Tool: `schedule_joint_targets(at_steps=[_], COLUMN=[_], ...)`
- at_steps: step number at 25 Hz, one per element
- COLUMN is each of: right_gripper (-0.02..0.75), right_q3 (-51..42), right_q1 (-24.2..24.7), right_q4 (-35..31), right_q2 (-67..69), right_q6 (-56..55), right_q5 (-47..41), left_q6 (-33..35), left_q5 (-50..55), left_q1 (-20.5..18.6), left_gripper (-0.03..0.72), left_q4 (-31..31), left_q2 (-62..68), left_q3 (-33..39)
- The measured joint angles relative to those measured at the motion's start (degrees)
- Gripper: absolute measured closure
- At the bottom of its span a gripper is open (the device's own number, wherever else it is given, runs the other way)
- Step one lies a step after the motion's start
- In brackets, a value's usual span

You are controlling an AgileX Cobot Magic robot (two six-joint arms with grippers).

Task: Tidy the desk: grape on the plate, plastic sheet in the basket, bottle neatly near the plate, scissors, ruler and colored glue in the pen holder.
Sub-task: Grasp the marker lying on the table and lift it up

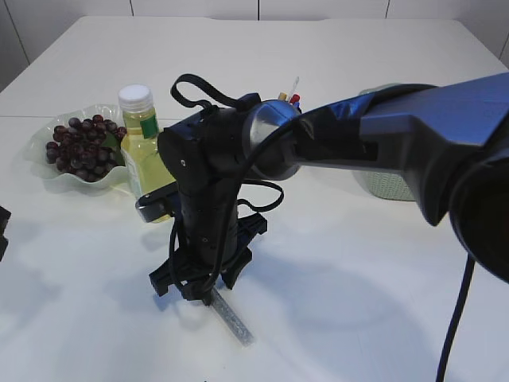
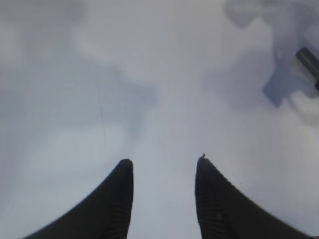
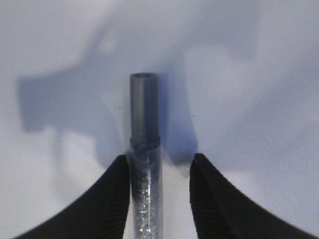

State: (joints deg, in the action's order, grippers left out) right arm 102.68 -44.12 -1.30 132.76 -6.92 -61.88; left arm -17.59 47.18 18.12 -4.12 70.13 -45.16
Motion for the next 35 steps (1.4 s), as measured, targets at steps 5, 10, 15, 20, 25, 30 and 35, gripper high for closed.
schedule_joint_targets(at_steps=[5,10,15,20,25,30,35], right_gripper=[0.429,0.498,0.568,0.612,0.615,0.616,0.617], right_q3=[0.00,0.00,0.00,0.23,0.23,0.50,0.50], right_q1=[0.00,0.00,0.00,0.00,0.00,0.32,2.44], right_q4=[0.59,0.70,0.70,0.70,0.70,-0.99,-6.27], right_q2=[0.33,0.54,0.54,0.54,0.54,0.54,-2.11], right_q6=[-0.13,-0.23,-0.36,-0.36,-1.18,-2.14,-1.04], right_q5=[0.04,0.04,0.04,-0.07,-0.07,-0.54,-0.54], left_q6=[0.00,0.00,0.00,0.00,0.00,0.00,0.00], left_q5=[0.00,0.00,0.00,0.00,0.00,0.00,0.00], left_q1=[0.00,0.00,0.00,0.00,0.00,0.00,0.00], left_gripper=[0.381,0.381,0.381,0.381,0.381,0.381,0.381], left_q4=[0.00,0.00,0.00,0.00,0.00,0.00,0.00], left_q2=[0.00,0.00,0.00,0.00,0.00,0.00,0.00], left_q3=[0.00,0.00,0.00,0.00,0.00,0.00,0.00])
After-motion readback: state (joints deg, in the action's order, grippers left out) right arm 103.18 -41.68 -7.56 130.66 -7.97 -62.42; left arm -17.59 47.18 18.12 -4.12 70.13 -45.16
